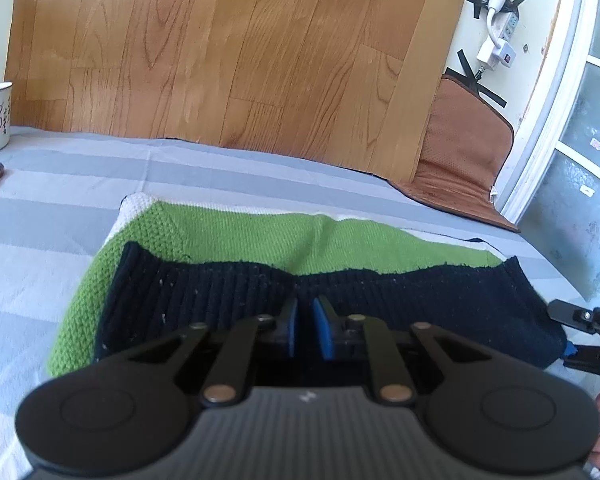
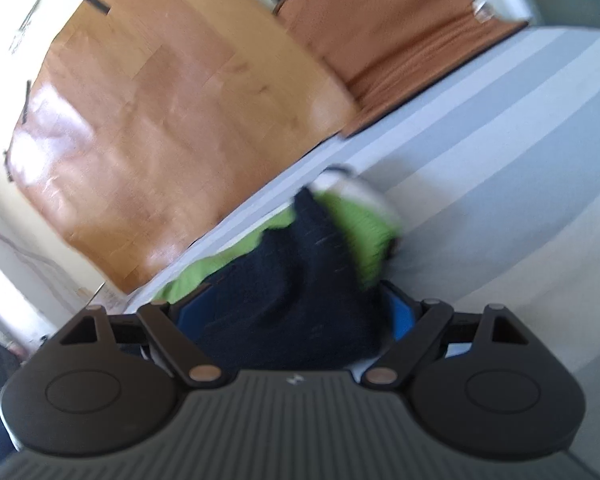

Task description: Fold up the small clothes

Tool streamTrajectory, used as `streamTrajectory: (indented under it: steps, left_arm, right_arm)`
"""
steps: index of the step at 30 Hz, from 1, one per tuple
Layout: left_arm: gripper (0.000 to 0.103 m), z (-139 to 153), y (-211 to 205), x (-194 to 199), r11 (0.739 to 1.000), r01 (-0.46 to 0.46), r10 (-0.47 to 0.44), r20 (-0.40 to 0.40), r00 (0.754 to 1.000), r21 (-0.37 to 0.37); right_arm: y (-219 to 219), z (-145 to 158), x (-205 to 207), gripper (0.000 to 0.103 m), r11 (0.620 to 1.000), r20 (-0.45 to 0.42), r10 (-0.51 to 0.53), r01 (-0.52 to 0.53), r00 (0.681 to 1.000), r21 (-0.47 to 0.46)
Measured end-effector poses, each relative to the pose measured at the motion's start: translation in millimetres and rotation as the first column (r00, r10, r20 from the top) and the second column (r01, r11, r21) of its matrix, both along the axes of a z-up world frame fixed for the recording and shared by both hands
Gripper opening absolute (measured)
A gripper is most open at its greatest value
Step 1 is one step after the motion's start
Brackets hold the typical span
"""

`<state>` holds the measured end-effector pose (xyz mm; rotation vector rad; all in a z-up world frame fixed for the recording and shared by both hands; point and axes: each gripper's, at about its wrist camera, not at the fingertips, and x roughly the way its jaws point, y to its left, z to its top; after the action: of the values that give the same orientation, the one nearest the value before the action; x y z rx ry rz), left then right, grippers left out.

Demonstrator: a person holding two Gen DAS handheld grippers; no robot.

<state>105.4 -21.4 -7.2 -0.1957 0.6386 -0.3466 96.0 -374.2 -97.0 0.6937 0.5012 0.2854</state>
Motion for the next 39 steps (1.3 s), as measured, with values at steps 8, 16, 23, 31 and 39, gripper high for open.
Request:
streamTrajectory:
  steps: [8, 16, 23, 31, 39]
  left_arm:
    - [0.013, 1, 4, 2, 0.999, 0.000, 0.000, -0.009, 1.000, -0.034]
    - [0.012, 1, 20, 6, 0.991, -0.018, 0.014, -0.034, 0.999, -0.134]
    - [0.012, 23, 81, -17, 0.930, -0.122, 0.145, 0.042, 0.988, -0.346]
    - [0.012, 35, 157, -51, 0.887, -0.302, 0.338, 0.045, 0.940, -0.350]
    - [0.050, 26, 137, -39, 0.911, -0.231, 0.249, 0.011, 0.968, -0.343]
  right_arm:
    - [-21, -9, 11, 0.026, 0.995, -0.095, -0.038, 0.046, 0.995, 0.084]
    - [10, 61, 6, 0.021, 0.996, 0.074, 0.076, -0.080, 0.994, 0.048]
    - [114, 118, 16, 0.020, 0.928, 0.165, 0.357, -0.330, 0.919, -0.172]
    - [254, 85, 38, 0.022, 0.662, -0.009, 0.676, -0.613, 0.737, -0.431]
    - [264, 91, 22, 0.069, 0.508, -0.006, 0.794, -0.670, 0.607, -0.542]
